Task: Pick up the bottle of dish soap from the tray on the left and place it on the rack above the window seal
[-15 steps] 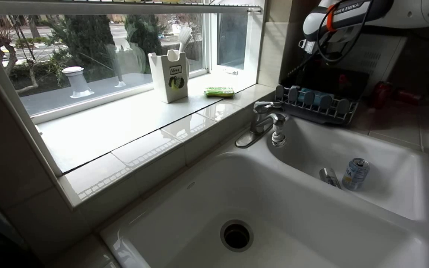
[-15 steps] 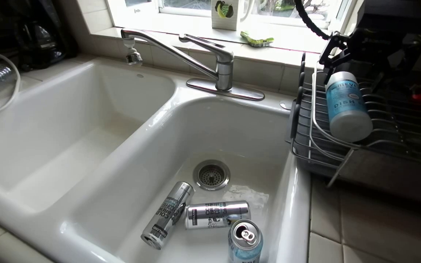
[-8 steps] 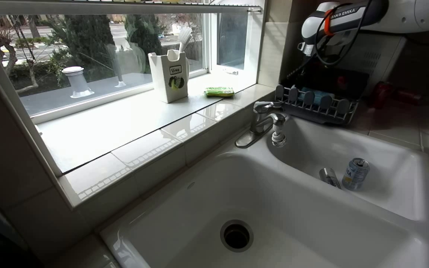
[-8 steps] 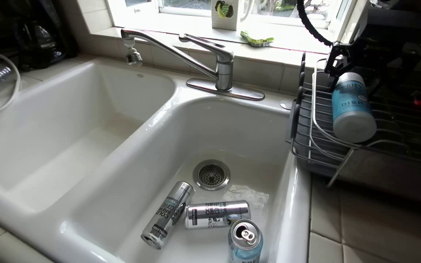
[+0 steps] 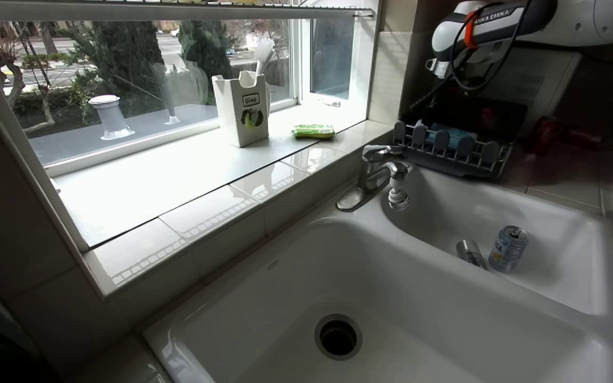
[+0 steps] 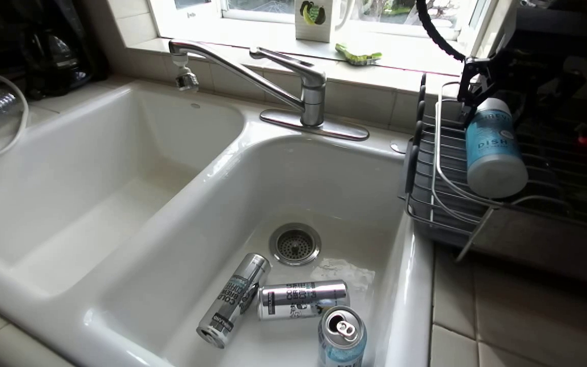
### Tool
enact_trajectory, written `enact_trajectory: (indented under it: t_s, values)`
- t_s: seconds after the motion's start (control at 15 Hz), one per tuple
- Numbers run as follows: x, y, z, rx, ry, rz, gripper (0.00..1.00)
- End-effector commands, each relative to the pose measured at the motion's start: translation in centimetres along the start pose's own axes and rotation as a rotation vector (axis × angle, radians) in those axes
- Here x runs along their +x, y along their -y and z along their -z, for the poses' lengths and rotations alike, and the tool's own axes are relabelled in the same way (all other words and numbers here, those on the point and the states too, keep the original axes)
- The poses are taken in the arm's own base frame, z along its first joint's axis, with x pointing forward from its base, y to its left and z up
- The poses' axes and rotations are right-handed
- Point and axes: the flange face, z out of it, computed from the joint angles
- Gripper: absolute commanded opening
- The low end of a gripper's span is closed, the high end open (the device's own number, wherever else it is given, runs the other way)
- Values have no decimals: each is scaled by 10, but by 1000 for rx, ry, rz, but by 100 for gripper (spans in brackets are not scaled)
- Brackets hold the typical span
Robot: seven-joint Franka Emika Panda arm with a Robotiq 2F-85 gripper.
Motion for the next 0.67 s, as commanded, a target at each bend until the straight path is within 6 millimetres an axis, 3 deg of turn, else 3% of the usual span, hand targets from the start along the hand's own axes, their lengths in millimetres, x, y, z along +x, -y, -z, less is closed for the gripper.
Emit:
enact_trajectory:
  t_s: [0.0,0.33,0.6]
  values:
    - [-10,-4,15,1,-46,5,37]
    - [-16,7,48,-15,-102,1,37]
    - [-18,36,80,-31,-147,30,37]
